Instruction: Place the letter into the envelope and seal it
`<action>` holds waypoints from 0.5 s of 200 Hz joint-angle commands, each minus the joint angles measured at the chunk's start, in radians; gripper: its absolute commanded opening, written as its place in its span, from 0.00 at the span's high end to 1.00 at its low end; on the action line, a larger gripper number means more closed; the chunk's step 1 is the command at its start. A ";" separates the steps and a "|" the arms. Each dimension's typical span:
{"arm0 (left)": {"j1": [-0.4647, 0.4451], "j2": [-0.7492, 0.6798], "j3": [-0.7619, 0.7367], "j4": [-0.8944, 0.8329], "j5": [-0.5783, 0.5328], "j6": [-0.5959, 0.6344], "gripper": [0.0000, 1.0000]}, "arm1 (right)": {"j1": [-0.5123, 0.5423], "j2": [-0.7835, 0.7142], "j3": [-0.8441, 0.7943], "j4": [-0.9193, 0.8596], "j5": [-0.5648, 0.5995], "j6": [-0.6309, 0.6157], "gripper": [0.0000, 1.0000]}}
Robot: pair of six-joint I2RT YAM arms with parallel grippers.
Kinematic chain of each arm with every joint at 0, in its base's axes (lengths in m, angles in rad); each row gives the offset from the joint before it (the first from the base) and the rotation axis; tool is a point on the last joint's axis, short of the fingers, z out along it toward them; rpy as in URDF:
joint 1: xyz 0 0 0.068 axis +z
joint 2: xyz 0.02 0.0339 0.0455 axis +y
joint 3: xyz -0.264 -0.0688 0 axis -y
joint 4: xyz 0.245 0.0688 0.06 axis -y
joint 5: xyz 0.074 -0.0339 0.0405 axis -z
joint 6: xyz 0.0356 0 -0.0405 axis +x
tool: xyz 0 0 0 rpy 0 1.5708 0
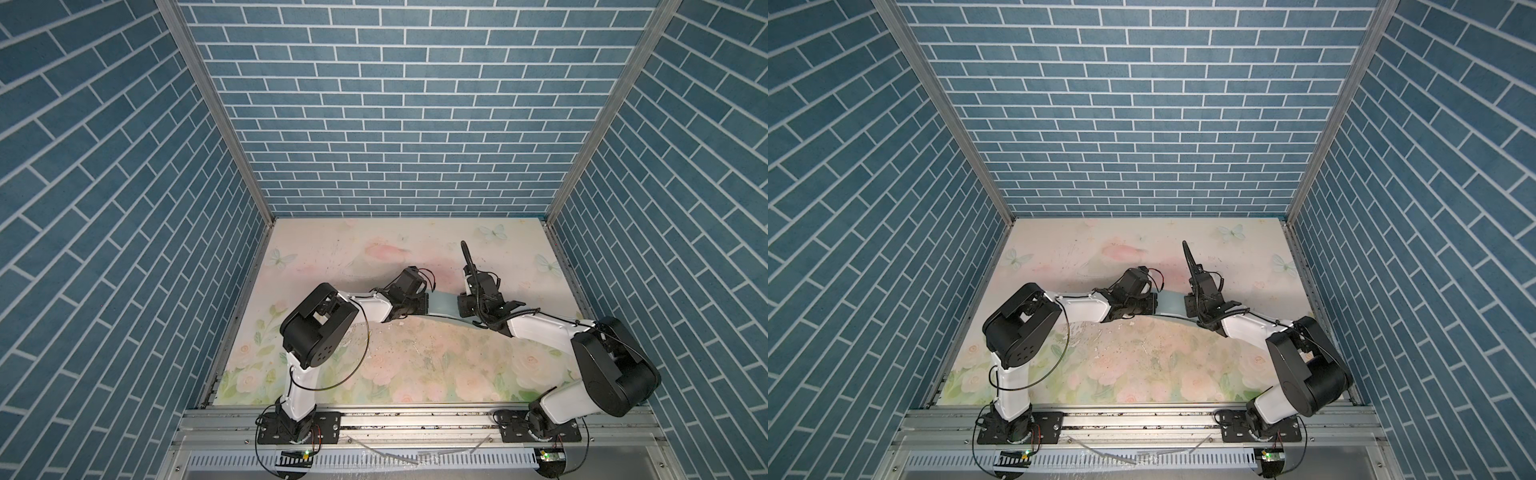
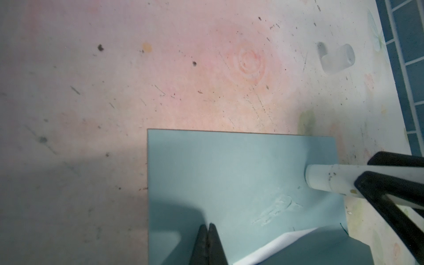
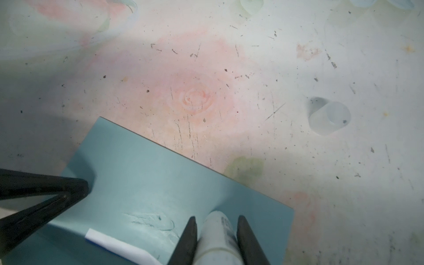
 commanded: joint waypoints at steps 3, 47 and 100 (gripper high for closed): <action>0.010 0.065 -0.042 -0.166 -0.039 0.004 1.00 | -0.025 0.006 -0.039 -0.127 0.063 0.007 1.00; 0.009 0.059 -0.037 -0.174 -0.042 0.006 1.00 | -0.026 -0.064 -0.004 -0.069 -0.018 0.027 1.00; 0.010 0.049 -0.037 -0.177 -0.045 0.006 1.00 | -0.038 -0.261 -0.035 0.083 -0.070 0.064 1.00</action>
